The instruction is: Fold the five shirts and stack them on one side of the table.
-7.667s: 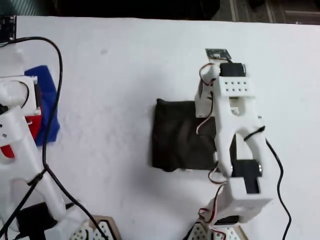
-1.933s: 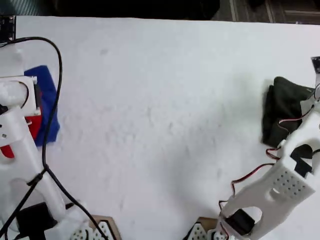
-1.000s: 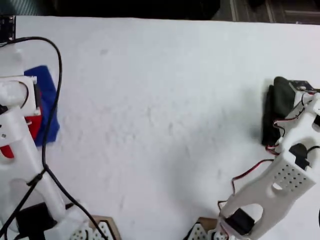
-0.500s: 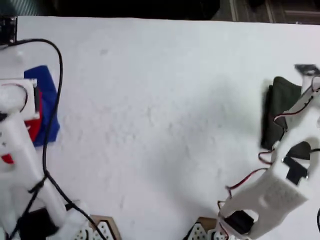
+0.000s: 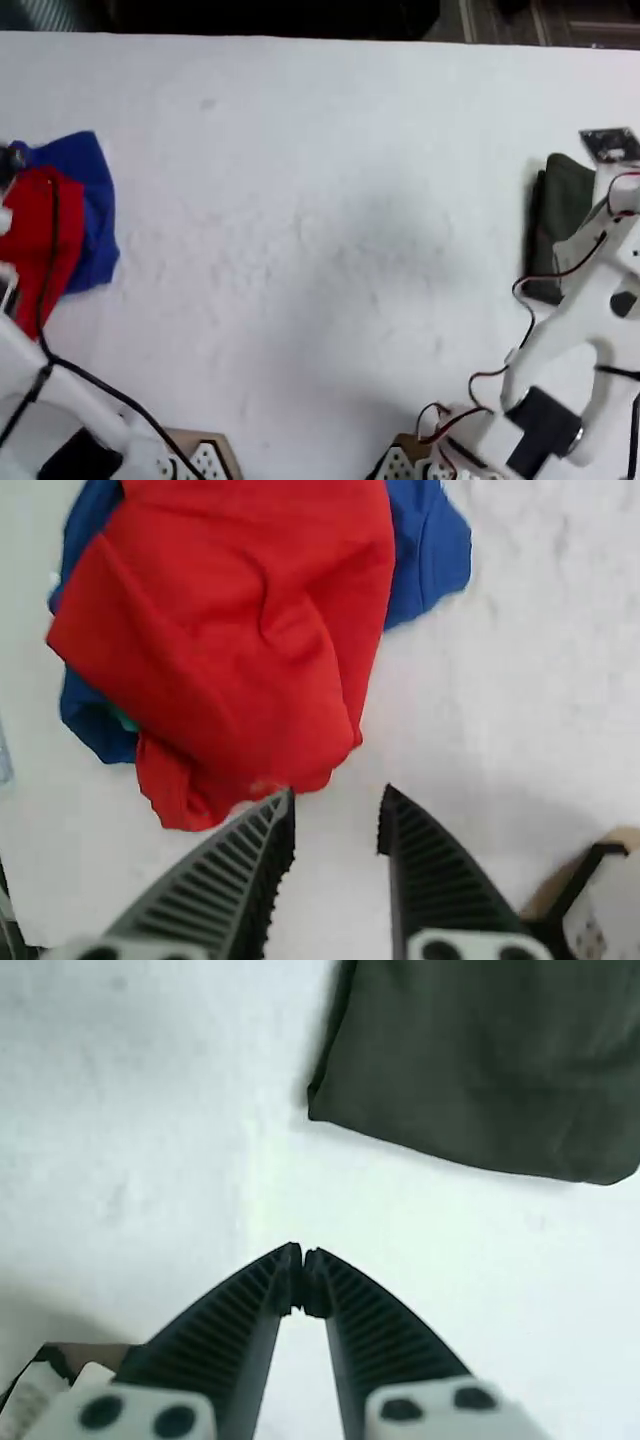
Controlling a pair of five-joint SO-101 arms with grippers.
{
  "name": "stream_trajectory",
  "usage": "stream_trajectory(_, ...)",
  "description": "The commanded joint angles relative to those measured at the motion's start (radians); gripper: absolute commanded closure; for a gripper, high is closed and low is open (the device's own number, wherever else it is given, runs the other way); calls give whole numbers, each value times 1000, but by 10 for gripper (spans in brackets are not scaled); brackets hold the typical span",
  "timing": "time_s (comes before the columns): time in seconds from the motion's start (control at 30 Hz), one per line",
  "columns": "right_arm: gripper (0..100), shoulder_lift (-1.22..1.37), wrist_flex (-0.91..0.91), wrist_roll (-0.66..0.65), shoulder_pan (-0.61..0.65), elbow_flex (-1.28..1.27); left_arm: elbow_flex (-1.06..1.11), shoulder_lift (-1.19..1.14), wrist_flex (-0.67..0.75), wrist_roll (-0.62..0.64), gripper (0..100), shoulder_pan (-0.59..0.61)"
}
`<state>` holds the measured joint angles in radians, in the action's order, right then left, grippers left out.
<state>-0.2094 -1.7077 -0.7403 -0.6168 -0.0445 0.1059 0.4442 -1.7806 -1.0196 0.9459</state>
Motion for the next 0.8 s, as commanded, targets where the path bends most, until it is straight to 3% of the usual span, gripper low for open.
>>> stream_trajectory(0.0,981,-90,-5,0,5,-81,106,19,25,-183,810,93)
stream_trajectory(0.3,981,-193,-4,0,59,-183,258,-58,218,-265,764,136)
stream_trajectory(0.63,981,-220,-5,3,61,-183,-9,-461,292,-138,768,117)
stream_trajectory(0.77,981,-220,-5,3,62,-183,-21,-549,313,-127,813,91)
